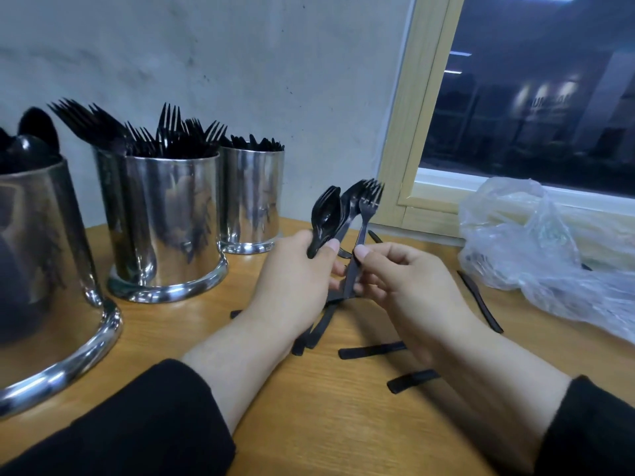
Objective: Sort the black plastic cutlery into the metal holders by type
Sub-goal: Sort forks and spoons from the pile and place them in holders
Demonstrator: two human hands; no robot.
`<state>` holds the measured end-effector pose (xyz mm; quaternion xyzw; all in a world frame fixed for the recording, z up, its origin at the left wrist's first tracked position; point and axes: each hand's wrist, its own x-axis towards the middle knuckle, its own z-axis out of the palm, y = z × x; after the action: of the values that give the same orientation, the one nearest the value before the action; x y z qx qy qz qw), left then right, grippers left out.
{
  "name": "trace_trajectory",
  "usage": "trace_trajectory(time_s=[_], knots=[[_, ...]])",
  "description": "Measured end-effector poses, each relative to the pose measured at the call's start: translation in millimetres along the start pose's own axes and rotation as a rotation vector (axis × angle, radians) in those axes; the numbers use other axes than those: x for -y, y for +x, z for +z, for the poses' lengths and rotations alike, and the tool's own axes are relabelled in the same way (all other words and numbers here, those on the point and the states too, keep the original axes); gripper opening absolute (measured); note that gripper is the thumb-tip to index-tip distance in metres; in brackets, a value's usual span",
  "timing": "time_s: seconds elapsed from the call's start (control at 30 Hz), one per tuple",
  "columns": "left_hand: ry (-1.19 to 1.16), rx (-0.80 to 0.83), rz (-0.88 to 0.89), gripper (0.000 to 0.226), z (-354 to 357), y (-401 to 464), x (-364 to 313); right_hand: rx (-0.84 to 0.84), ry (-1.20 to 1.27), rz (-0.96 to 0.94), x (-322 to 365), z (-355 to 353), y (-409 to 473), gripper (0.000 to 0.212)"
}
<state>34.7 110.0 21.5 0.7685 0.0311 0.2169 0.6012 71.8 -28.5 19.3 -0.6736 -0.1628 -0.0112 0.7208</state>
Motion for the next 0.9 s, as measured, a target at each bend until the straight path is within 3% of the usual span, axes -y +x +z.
trace_trajectory(time_s=[0.1,0.3,0.4,0.5,0.63,0.73,0.9], knots=[[-0.064,0.033,-0.01,0.022,2,0,4,0.006,0.034,0.04,-3,6,1,0.025],[-0.017,0.085,0.005,0.024,-3,0,-1,0.008,-0.184,-0.016,-1,8,6,0.031],[0.035,0.124,-0.019,0.027,-5,2,-3,0.02,-0.432,-0.107,7,1,12,0.033],[0.077,0.055,-0.03,0.032,-8,5,-4,-0.079,-0.758,-0.18,1,-17,23,0.03],[0.125,-0.051,-0.009,0.033,-15,7,-6,-0.022,-1.068,-0.035,-16,-35,29,0.032],[0.135,-0.057,-0.016,0.033,-14,6,-6,0.037,-1.121,-0.001,-22,-32,29,0.036],[0.141,-0.058,0.004,0.032,-14,6,-6,0.003,-1.108,-0.027,-27,-31,31,0.023]])
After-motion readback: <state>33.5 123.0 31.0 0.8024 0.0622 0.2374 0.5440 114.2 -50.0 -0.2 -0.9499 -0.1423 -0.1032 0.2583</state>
